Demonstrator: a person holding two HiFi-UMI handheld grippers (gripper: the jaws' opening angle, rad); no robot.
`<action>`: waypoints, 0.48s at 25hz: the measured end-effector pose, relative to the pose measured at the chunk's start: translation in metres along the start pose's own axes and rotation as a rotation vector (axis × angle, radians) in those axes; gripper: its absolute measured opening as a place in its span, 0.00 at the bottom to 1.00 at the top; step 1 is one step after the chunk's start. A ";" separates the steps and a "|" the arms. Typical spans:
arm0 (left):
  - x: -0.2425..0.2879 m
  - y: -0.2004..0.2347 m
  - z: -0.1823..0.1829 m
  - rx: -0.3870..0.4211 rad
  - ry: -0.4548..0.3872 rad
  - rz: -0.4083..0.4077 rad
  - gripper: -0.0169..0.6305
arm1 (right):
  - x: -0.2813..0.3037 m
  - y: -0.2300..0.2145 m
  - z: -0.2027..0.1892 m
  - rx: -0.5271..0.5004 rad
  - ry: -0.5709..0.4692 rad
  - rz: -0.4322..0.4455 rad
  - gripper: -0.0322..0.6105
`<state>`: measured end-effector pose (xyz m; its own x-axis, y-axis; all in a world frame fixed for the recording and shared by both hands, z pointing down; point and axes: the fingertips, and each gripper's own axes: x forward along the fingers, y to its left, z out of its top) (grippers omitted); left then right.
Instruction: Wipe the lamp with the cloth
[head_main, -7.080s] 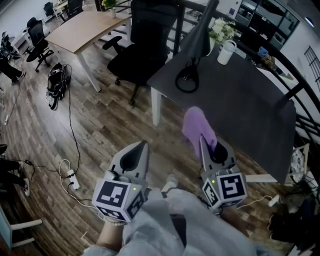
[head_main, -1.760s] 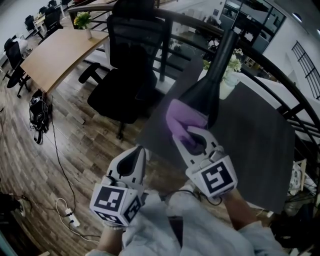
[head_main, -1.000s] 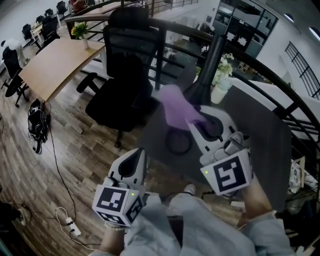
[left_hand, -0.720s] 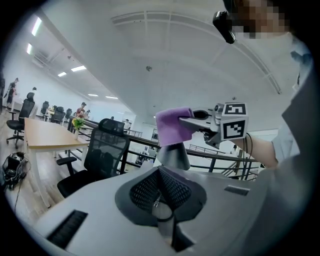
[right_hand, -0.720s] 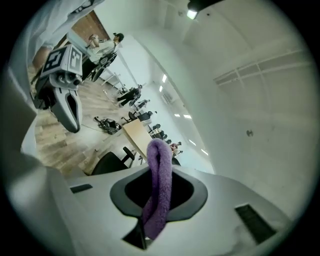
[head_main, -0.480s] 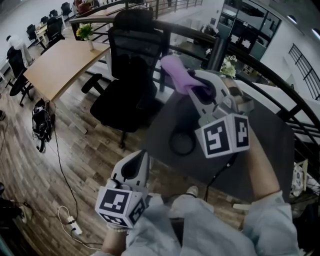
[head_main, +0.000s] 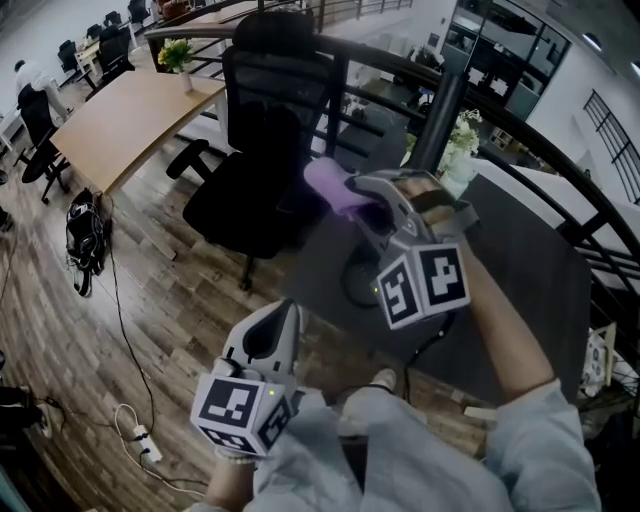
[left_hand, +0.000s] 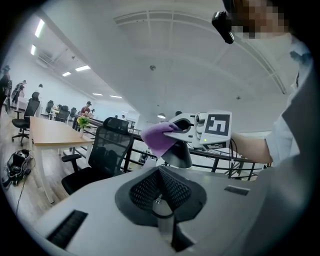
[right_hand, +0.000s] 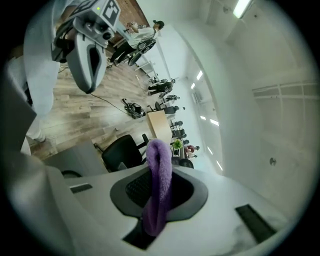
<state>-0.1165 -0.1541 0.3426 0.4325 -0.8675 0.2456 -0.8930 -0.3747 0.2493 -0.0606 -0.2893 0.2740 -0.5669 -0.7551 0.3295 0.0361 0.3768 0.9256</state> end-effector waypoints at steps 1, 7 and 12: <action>0.002 0.000 0.000 0.000 -0.013 -0.005 0.03 | -0.002 0.006 0.001 -0.004 -0.002 0.013 0.13; 0.007 -0.007 0.001 -0.006 -0.012 -0.027 0.03 | -0.017 0.037 0.004 0.031 -0.004 0.059 0.13; 0.014 -0.013 0.001 0.001 -0.007 -0.048 0.03 | -0.031 0.057 0.002 0.074 -0.003 0.070 0.13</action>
<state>-0.0988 -0.1615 0.3422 0.4735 -0.8511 0.2267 -0.8716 -0.4159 0.2594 -0.0426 -0.2429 0.3159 -0.5674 -0.7242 0.3918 0.0147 0.4669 0.8842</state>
